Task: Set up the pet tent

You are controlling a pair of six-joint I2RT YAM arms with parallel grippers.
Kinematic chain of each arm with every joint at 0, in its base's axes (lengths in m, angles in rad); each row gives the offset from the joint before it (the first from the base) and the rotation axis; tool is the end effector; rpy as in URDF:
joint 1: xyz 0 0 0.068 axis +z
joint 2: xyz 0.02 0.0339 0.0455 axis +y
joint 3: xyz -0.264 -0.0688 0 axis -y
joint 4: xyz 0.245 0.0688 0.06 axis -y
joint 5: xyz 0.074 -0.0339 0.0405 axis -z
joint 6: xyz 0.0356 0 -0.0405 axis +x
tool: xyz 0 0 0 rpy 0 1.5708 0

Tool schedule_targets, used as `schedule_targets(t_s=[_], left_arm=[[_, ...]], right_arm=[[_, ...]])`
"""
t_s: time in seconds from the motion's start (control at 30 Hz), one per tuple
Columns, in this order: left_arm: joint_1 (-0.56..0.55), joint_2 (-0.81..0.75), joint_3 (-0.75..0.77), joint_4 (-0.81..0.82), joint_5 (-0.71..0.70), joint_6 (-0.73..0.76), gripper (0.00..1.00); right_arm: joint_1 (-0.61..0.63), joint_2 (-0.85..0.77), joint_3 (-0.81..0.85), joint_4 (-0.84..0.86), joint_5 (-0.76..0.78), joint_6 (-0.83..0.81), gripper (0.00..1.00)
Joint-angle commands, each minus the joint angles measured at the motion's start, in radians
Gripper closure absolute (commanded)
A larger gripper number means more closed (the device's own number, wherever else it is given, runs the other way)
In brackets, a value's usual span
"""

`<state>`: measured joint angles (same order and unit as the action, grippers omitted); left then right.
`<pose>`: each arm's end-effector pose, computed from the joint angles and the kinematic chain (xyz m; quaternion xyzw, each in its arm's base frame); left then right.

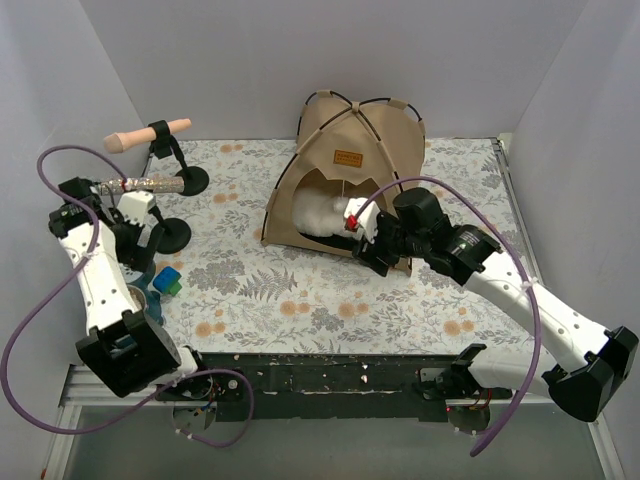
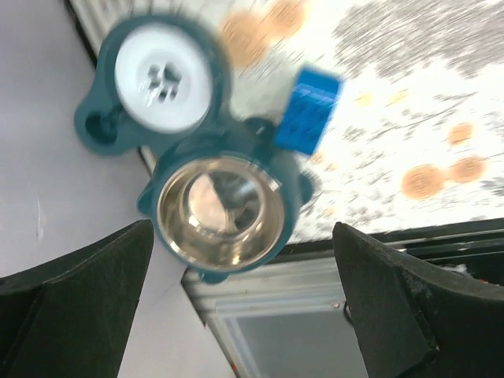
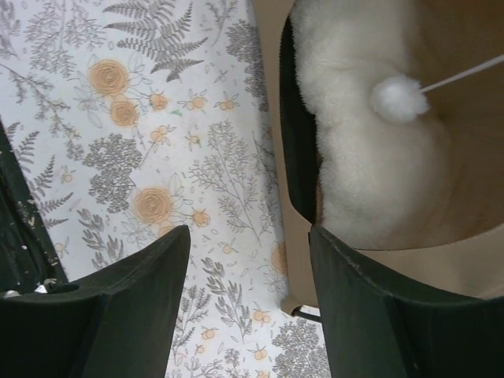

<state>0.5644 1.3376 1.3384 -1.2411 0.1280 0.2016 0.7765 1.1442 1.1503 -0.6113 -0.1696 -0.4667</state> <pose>0.2047 0.1242 0.3272 -0.1672 0.9701 0.0028 0.1758 0.1706 0.1761 0.3533 -0.5459 0.6945 0.1455 0.4455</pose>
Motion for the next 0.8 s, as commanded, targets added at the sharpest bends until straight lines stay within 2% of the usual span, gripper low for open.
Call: schedule_targets(t_s=[0.0,0.13,0.27,0.37,0.5,0.67,0.77], left_arm=[[-0.19,-0.097,0.065,-0.133,0.142,-0.122,0.02],[-0.375,-0.095,0.091,-0.13,0.159,-0.281,0.02],[-0.469,-0.032,0.212,-0.074,0.241,-0.451,0.02],[-0.506,-0.003,0.272,0.04,0.272,-0.607,0.02],[-0.546,0.031,0.301,0.195,0.194,-0.76,0.02],[-0.549,0.063,0.289,0.325,0.148,-0.817,0.02],[-0.549,0.061,0.246,0.361,0.101,-0.826,0.02]], right_arm=[[-0.06,-0.046,0.045,0.064,0.022,0.059,0.26],[-0.141,-0.081,0.058,0.058,-0.005,0.086,0.16],[-0.224,-0.136,0.069,0.042,-0.024,0.12,0.13],[-0.288,-0.181,0.071,0.025,-0.018,0.138,0.12],[-0.409,-0.244,0.036,0.044,-0.01,0.181,0.12],[-0.643,-0.302,-0.075,0.097,-0.073,0.298,0.12],[-0.69,-0.313,-0.116,0.117,-0.082,0.304,0.11]])
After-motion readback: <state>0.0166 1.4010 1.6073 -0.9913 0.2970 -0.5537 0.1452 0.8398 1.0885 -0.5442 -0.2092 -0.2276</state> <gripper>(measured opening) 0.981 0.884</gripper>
